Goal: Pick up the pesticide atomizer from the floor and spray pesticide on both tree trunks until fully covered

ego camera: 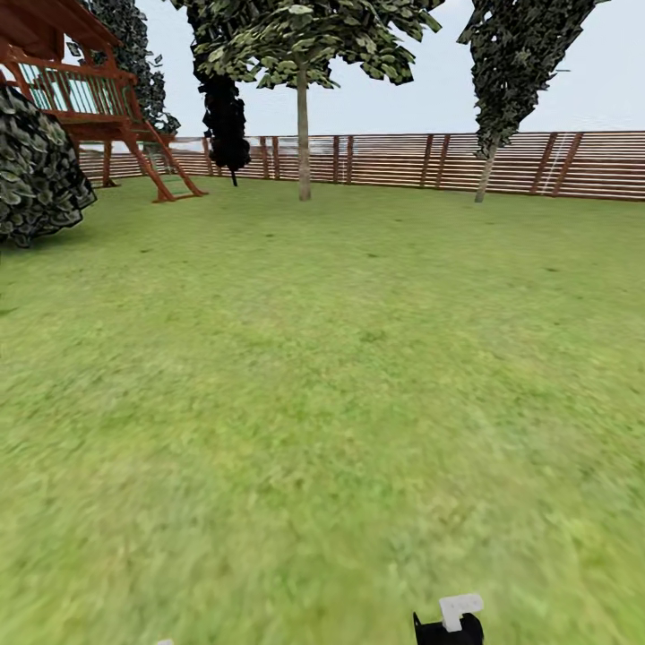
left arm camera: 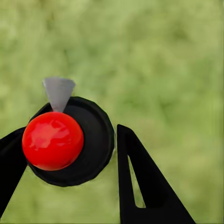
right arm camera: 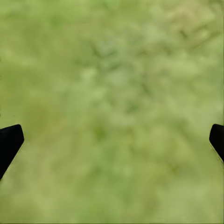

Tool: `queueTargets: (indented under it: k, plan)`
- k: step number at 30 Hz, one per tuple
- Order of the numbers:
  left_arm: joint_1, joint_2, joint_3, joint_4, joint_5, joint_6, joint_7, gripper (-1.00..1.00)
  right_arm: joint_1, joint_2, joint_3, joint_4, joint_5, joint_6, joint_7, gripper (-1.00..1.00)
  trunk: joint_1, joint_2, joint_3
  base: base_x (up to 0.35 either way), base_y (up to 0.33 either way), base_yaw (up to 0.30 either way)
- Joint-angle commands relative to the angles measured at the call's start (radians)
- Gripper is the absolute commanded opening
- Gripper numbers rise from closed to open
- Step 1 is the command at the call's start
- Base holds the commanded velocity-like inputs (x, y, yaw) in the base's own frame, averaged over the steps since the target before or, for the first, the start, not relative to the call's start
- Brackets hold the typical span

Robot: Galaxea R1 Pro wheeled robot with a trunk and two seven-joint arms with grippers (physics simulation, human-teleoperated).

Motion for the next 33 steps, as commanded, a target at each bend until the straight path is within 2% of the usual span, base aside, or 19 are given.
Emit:
queueTargets:
  k: [1,33]
  plan:
    - [0.000,0.000,-0.009,0.000,0.004,-0.002,0.006,-1.00,0.000,0.000,0.008,0.000,-0.007,-0.002,-0.003,1.00,0.000,0.000,-0.001,0.340,0.000,0.060]
    - [0.000,0.002,-0.009,0.000,0.003,-0.004,0.006,-1.00,0.000,-0.002,0.009,0.000,-0.004,-0.003,-0.001,1.00,0.000,0.000,-0.001,0.340,0.000,0.002]
